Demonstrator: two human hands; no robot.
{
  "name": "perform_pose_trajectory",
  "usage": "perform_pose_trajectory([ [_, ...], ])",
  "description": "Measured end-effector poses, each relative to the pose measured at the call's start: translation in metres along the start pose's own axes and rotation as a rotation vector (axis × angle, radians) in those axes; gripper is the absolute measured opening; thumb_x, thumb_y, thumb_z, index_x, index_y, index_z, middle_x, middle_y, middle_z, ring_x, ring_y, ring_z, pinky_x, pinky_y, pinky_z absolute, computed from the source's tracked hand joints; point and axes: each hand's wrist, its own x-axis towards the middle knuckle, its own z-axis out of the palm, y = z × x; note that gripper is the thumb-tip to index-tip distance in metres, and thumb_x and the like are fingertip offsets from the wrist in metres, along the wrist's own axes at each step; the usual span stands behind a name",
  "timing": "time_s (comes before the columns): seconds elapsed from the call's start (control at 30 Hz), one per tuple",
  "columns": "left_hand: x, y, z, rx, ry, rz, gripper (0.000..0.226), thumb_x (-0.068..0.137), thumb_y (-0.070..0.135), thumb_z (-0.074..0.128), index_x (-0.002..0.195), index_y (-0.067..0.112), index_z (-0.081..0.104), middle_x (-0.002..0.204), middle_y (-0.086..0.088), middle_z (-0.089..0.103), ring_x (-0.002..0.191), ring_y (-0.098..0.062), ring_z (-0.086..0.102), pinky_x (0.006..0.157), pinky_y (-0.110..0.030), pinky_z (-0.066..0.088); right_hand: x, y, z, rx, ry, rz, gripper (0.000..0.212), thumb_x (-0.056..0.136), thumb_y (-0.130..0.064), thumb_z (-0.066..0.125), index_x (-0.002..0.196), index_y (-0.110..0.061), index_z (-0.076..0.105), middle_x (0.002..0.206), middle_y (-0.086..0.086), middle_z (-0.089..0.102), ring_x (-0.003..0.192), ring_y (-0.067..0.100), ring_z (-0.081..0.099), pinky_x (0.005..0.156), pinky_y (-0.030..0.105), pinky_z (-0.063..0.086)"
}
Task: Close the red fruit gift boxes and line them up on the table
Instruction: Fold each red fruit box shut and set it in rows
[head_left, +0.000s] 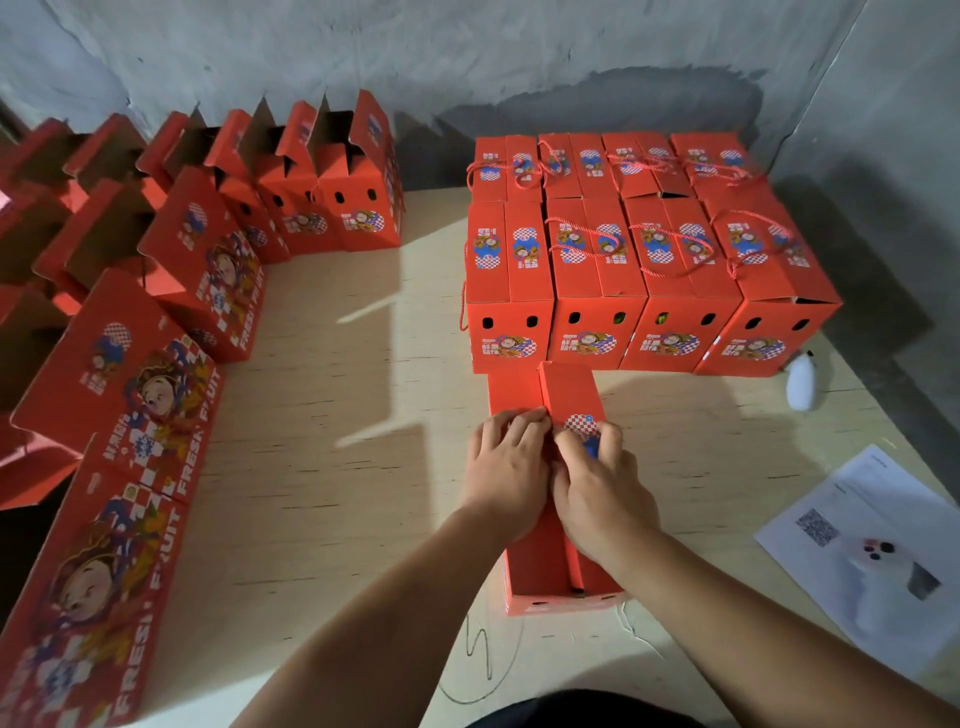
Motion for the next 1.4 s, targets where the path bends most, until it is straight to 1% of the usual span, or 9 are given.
perform_pose_trajectory([
  [0.23,0.008,-0.005,-0.005,0.082,-0.076,0.059,0.072,0.1,0.035,0.046,0.164,0.032,0.013,0.171,0.014,0.008,0.141,-0.024,0.022,0.118,-0.04,0.015,0.032,0.001,-0.026,0.142,-0.208,0.022,0.029,0.096,-0.048,0.047,0.123,-0.04,0.039,0.127,0.004,0.027,0.089,0.037,0.062,0.072,0.041,0.045],
  [0.43,0.007,0.0,-0.003,0.168,0.022,0.034,0.063,0.096,0.032,0.043,0.157,0.027,0.028,0.168,0.009,0.023,0.142,-0.028,0.025,0.116,-0.044,0.013,0.105,-0.013,-0.026,0.124,-0.322,-0.053,0.055,0.108,-0.051,0.023,0.161,-0.036,0.016,0.171,-0.007,-0.004,0.15,0.04,0.021,0.12,0.05,0.026],
  [0.57,0.006,-0.002,-0.003,0.119,-0.01,-0.005,0.061,0.098,0.036,0.038,0.158,0.034,0.03,0.171,0.005,0.013,0.148,-0.028,0.015,0.119,-0.047,0.013,0.094,0.001,-0.002,0.077,-0.163,-0.123,0.052,0.109,-0.046,0.027,0.16,-0.032,0.027,0.17,-0.008,0.012,0.139,0.039,0.032,0.111,0.049,0.036],
  [0.73,-0.019,0.0,0.0,-0.386,0.215,-0.234,0.058,0.103,0.028,0.052,0.158,0.02,0.036,0.167,-0.005,0.026,0.154,-0.023,0.017,0.125,-0.038,0.014,0.089,0.015,0.007,0.264,-0.039,-0.131,0.054,0.106,-0.034,0.047,0.159,-0.029,0.034,0.171,0.002,0.009,0.141,0.04,0.035,0.111,0.051,0.039],
  [0.83,-0.061,0.003,0.005,-0.935,0.099,-0.393,0.064,0.101,0.029,0.063,0.157,0.032,0.031,0.161,-0.001,0.036,0.152,-0.016,0.03,0.124,-0.031,0.022,0.068,0.024,0.005,0.52,-0.106,-0.02,0.071,0.102,-0.031,0.058,0.162,-0.025,0.02,0.171,0.005,-0.002,0.154,0.022,0.019,0.116,0.045,0.036],
  [0.93,-0.091,0.009,0.011,-1.315,-0.054,-0.364,0.06,0.101,0.036,0.064,0.155,0.036,0.037,0.147,0.007,0.059,0.137,-0.014,0.054,0.112,-0.036,0.046,0.017,0.042,0.012,0.687,-0.128,0.047,0.085,0.095,-0.043,0.067,0.162,-0.03,0.017,0.158,-0.022,0.036,0.139,-0.009,0.036,0.107,0.018,0.04],
  [1.0,-0.094,0.01,0.012,-1.345,-0.057,-0.377,0.057,0.103,0.036,0.061,0.155,0.037,0.036,0.144,0.01,0.061,0.135,-0.013,0.057,0.109,-0.033,0.049,-0.015,0.046,0.016,0.755,-0.145,0.119,0.095,0.082,-0.065,0.068,0.159,-0.042,0.017,0.128,-0.052,0.046,0.115,-0.029,0.045,0.088,0.001,0.038],
  [1.17,-0.082,0.011,0.012,-1.355,-0.076,-0.414,0.057,0.105,0.035,0.055,0.157,0.029,0.034,0.145,0.005,0.061,0.134,-0.017,0.057,0.113,-0.046,0.046,-0.023,0.038,0.01,0.809,-0.127,0.194,0.061,0.074,-0.071,0.069,0.126,-0.068,0.036,0.112,-0.04,0.064,0.096,-0.017,0.063,0.078,0.016,0.047],
  [1.4,-0.09,0.001,0.003,-1.342,-0.057,-0.392,0.054,0.103,0.054,0.054,0.152,0.031,0.045,0.148,-0.001,0.059,0.136,-0.025,0.056,0.118,-0.05,0.038,-0.014,0.027,-0.002,0.768,-0.183,0.089,0.081,0.08,-0.072,0.062,0.15,-0.044,0.034,0.131,-0.03,0.061,0.12,-0.004,0.059,0.102,0.031,0.048],
])
